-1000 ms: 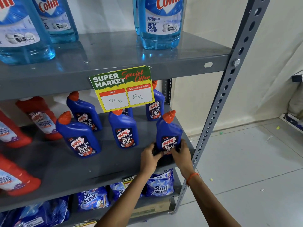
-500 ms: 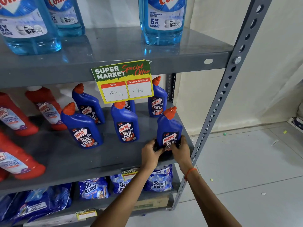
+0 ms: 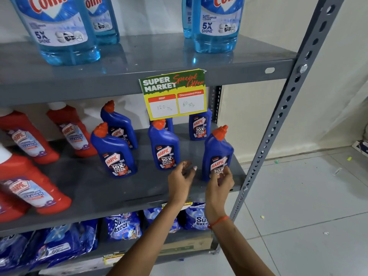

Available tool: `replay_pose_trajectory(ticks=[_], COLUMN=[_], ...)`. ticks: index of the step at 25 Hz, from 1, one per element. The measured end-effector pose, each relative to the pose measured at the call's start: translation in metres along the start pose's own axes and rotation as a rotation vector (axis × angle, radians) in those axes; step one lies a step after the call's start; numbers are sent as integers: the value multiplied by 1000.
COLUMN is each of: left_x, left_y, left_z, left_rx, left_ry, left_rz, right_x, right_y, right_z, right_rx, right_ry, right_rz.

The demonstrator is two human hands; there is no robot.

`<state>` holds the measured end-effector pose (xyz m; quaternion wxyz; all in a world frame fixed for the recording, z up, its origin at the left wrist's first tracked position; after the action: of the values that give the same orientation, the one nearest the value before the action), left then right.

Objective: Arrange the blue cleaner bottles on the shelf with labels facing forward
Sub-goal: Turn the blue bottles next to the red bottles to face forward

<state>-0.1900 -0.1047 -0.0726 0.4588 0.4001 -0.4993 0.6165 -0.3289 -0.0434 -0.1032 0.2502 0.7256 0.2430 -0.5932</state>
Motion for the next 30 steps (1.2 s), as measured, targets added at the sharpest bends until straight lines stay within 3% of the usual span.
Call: replay_pose_trajectory(ticks=[4,6,10,12,18,23,30], left_x=[-8,-14,-37,-54,-57,-61,-63], left_y=[-40,-64,-107,-109,-71,-79,-86], left_z=[4,8,27,40,69,58,16], left_rx=[36,103,249,199,-225,-192,-203], left_ry=[4,14,-16,-67,-222,-140,-86], left_rz=[-37,-49,39,60,49,133,125], right_x=[5,4,-13,-11,11,8,16], right_y=[40,67,96,109,147,131,99], right_z=[-27,-32,-25,-14,8,1,-27], right_rx=[-37,-117,-122,-170,-539,-619,-626], right_ry=[119,111,-105,-153,-98,-173,-221], right_rz=[247,215,11,-83,-333,-436,-364])
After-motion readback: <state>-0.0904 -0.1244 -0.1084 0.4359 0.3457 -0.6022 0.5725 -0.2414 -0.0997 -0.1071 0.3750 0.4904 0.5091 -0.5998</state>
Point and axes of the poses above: each hand's wrist, its own z-axis towards the middle knuckle, its own y-axis out of the palm, x = y × z, the point moved 8 cm from there along z, towards the middle knuckle, and after that the axes turned 4 degrees about -z, right-handed, at the moved point
